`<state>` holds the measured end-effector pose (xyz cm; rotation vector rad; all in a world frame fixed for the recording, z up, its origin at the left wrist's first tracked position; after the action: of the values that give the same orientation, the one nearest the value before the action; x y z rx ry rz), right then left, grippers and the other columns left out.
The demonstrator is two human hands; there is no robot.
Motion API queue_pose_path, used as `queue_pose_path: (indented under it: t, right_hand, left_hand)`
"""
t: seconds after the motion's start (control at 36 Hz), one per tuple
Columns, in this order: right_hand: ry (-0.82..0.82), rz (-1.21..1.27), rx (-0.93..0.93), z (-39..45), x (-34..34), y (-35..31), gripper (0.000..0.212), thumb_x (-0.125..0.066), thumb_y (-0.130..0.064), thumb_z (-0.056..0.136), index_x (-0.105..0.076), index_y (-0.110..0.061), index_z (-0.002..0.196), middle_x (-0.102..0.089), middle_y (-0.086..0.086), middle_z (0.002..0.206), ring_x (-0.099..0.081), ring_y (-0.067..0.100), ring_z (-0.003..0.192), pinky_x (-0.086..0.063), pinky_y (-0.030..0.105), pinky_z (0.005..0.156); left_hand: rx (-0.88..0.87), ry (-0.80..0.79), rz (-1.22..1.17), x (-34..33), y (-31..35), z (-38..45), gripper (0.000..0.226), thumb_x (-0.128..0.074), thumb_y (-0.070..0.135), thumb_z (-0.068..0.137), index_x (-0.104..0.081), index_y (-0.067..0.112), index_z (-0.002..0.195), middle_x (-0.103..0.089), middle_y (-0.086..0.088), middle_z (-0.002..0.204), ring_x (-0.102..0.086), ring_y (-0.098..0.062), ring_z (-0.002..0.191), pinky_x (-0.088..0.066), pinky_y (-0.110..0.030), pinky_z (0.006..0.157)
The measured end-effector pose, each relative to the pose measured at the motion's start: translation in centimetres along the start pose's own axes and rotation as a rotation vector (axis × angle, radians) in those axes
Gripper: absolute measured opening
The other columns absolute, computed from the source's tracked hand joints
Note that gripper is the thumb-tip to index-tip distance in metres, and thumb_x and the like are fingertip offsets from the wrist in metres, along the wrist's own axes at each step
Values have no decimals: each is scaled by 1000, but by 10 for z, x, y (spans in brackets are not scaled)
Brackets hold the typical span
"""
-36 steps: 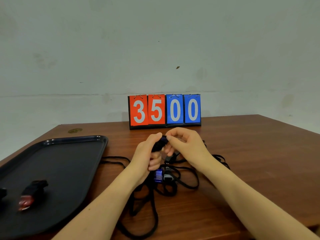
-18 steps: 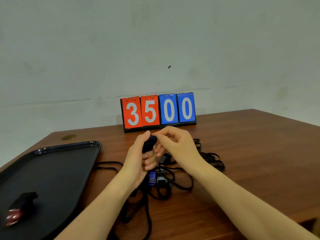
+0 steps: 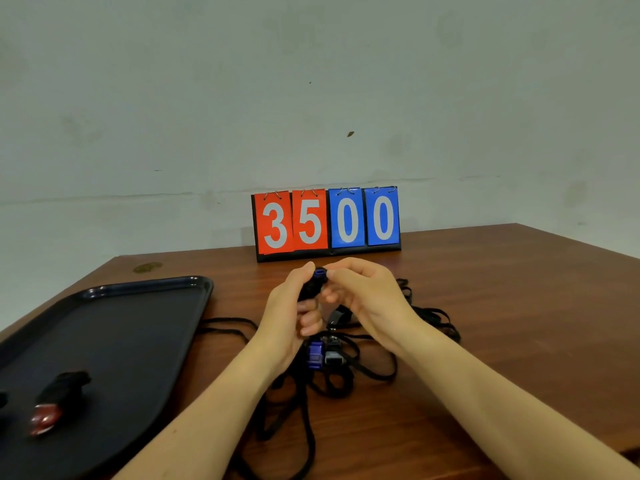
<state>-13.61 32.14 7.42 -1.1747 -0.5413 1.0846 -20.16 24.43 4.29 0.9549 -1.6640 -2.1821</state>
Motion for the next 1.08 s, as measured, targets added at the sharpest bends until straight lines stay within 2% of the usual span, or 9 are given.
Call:
queue_pose_path:
  t: [0.08, 0.17, 0.28, 0.42, 0.58, 0.75, 0.83, 0.97, 1.08]
  right_hand:
    - [-42, 122, -86, 0, -4, 5, 14, -51, -1, 93, -63, 4, 96, -62, 9, 70, -59, 11, 61, -51, 18, 59]
    - [-86, 230, -172, -1, -7, 9, 16, -49, -1, 93, -60, 4, 104, -58, 9, 75, -57, 9, 61, -49, 17, 58]
    - [-21, 113, -87, -1, 1, 1, 19, -51, -3, 94, -66, -2, 106, -60, 5, 71, -57, 11, 61, -46, 20, 58]
    - [41, -15, 17, -2, 2, -9, 18, -55, -6, 94, -70, -6, 104, -60, 5, 70, -57, 10, 59, -47, 19, 53]
    - [85, -45, 48, -4, 5, -9, 21, -60, -17, 92, -72, -2, 100, -59, 3, 63, -52, 10, 54, -45, 19, 53]
    - [113, -157, 89, -4, 6, -9, 21, -61, -19, 91, -73, -3, 97, -62, 3, 64, -54, 12, 56, -46, 21, 57]
    - [103, -124, 54, -4, 5, -1, 24, -60, -21, 92, -71, 1, 90, -60, 6, 67, -54, 16, 60, -46, 23, 58]
    - [74, -139, 21, -5, -5, 12, 17, -58, -14, 93, -71, -7, 86, -59, 5, 70, -51, 16, 63, -45, 25, 58]
    - [119, -191, 48, -5, -1, 8, 21, -57, -17, 94, -71, -16, 79, -59, 2, 66, -51, 15, 60, -44, 26, 58]
  left_hand:
    - [8, -18, 2, -2, 0, 0, 40, -58, 45, 77, -55, 6, 81, -30, 5, 46, -26, -7, 35, -22, -18, 35]
    - [12, -39, 42, -4, -1, 0, 37, -58, 43, 78, -56, 6, 82, -28, 5, 47, -25, -7, 35, -22, -19, 35]
    - [38, -105, 29, -13, -4, 0, 40, -58, 46, 77, -54, 6, 83, -28, 5, 46, -24, -8, 35, -22, -18, 35]
    - [96, -89, -89, -12, -11, 3, 47, -60, 53, 74, -58, 6, 76, -28, 3, 47, -25, -8, 34, -23, -18, 34]
    - [97, -85, -69, -12, -14, 4, 51, -60, 60, 74, -59, 9, 76, -27, 2, 48, -23, -8, 34, -21, -19, 35]
    - [104, -77, -80, -11, -14, 1, 49, -58, 57, 76, -55, 8, 74, -28, 2, 49, -24, -7, 34, -22, -18, 32]
    - [105, -32, -117, -9, -14, 1, 48, -57, 54, 82, -54, 6, 74, -29, 2, 48, -27, -7, 33, -25, -18, 30]
    - [108, 55, -191, -1, -11, 1, 56, -56, 54, 84, -53, 10, 49, -27, 1, 45, -26, -11, 36, -26, -19, 31]
    - [145, 9, -238, -5, -14, 3, 52, -56, 53, 86, -52, 8, 61, -28, 3, 44, -25, -8, 34, -24, -18, 33]
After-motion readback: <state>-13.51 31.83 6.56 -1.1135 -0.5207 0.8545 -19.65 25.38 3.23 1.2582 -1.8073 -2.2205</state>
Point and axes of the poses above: each hand's wrist, its own z-axis towards the middle knuckle, its own x-axis out of the back of the hand, y = z × x, the point moved 9 cm from there along z, towards the middle knuckle
